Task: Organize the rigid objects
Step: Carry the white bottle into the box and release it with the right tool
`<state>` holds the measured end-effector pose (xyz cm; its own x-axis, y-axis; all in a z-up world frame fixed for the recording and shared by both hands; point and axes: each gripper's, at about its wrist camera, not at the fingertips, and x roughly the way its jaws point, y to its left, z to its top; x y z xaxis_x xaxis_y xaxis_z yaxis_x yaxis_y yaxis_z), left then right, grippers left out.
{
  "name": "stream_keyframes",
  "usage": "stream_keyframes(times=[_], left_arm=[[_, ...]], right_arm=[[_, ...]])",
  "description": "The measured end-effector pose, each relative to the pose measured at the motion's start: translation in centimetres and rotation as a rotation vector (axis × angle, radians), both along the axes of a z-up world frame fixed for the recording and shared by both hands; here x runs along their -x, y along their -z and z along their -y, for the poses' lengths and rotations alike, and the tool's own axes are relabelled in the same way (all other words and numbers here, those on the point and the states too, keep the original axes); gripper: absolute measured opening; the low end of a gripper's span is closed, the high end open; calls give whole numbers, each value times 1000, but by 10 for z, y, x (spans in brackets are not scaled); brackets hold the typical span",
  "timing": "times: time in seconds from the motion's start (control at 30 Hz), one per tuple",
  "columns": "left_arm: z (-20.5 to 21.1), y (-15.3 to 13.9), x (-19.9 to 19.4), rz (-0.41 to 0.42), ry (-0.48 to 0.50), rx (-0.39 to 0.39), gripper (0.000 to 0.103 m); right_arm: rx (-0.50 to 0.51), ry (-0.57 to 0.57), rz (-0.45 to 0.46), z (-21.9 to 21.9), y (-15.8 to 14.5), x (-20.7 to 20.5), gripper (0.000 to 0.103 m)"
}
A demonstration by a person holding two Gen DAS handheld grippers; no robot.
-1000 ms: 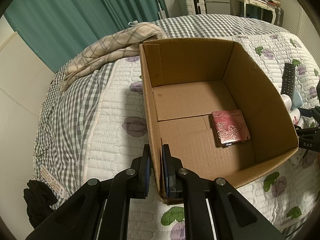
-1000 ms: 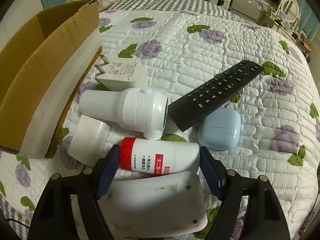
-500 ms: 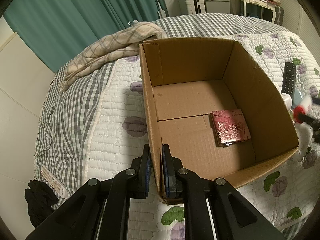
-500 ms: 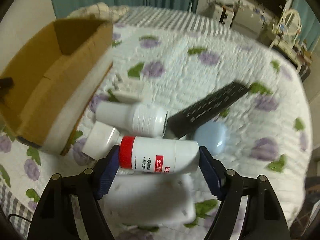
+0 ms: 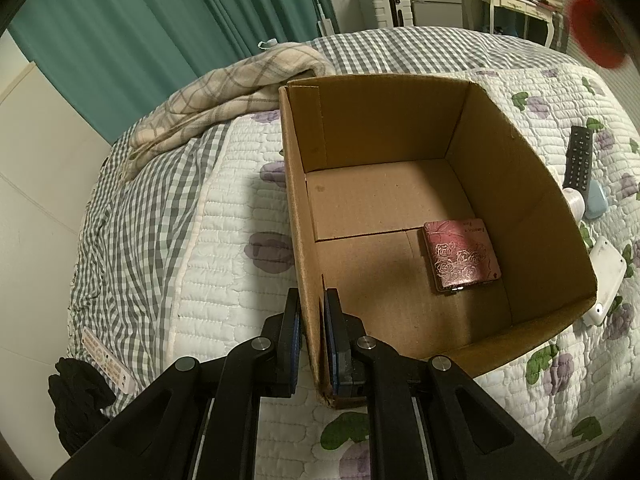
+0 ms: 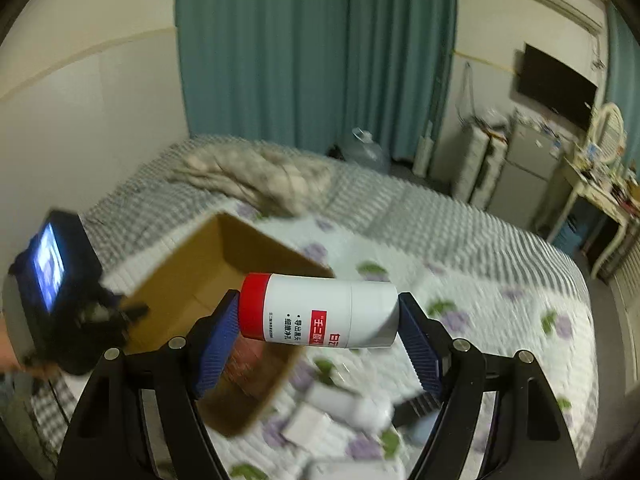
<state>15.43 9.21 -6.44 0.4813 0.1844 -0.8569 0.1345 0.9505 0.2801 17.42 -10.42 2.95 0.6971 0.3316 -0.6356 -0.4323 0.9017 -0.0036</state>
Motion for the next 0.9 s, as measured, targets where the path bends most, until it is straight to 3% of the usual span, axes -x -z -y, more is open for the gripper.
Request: stream_keyframes(times=[0.1,0.23,0.37,0.5,0.83,0.9], left_arm=[[1,0,0,1,1,-4,11],[1,0,-1,-1,-4,-1,11],[2,0,-1,0,-4,-5,11],[2,0,0,0,-3,-6,11],[3,1,-1,0,-10,1,11],[3,2,-2,-7,-15,8,11]], right_arm=[[-20,-31,-21,-24,12,-19,76],[35,-35,-65,-56,53,-42,76],[34,-34,-152,-67,91,-55,76],[89,-47,-172,-78,115,-55,76],[86,-53,-221,-73,122,-48,77],[78,-17,-190,-65,112,-44,96]])
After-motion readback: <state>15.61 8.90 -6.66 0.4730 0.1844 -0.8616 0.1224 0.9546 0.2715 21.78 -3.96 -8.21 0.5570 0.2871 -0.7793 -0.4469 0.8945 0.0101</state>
